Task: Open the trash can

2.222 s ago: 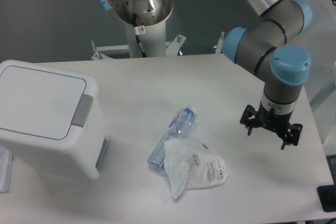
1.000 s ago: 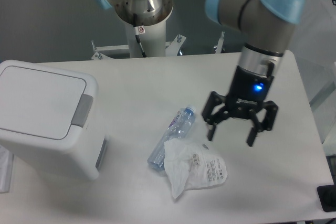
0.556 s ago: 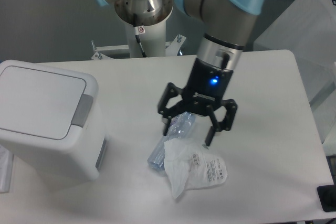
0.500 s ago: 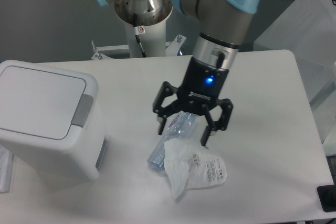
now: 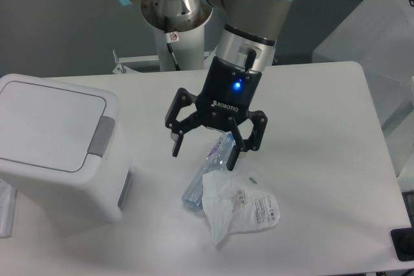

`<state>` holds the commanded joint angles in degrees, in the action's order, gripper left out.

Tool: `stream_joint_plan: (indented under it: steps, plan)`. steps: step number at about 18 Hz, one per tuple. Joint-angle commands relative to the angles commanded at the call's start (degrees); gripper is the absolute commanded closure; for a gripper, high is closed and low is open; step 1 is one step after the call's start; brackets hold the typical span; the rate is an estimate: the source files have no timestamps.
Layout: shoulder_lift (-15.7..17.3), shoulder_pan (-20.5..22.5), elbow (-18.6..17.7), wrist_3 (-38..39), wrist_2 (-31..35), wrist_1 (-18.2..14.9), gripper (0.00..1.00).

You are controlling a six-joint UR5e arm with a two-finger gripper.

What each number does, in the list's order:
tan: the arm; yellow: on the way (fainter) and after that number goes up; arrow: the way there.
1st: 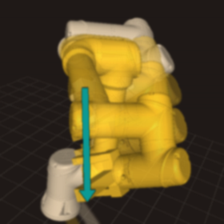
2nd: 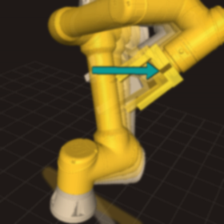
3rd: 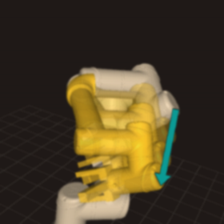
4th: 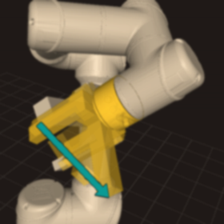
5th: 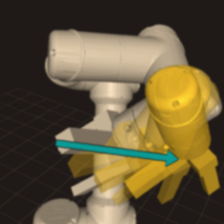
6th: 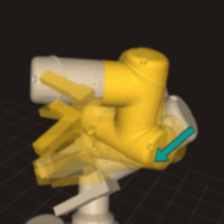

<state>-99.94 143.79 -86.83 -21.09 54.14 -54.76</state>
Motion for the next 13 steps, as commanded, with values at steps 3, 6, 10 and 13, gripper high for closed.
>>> stream_joint_plan:
  steps: [3, 6, 10, 13]
  plan:
    - [0.6, 0.0, -0.6, -0.2, 0.1, 0.0, 0.00]
    - [0.7, -0.1, -0.6, -0.1, 0.0, 0.1, 0.00]
    - [0.7, -1.1, -1.1, -0.3, 0.2, 0.1, 0.00]
    - [0.6, -1.1, -1.8, -0.4, 0.3, 0.2, 0.00]
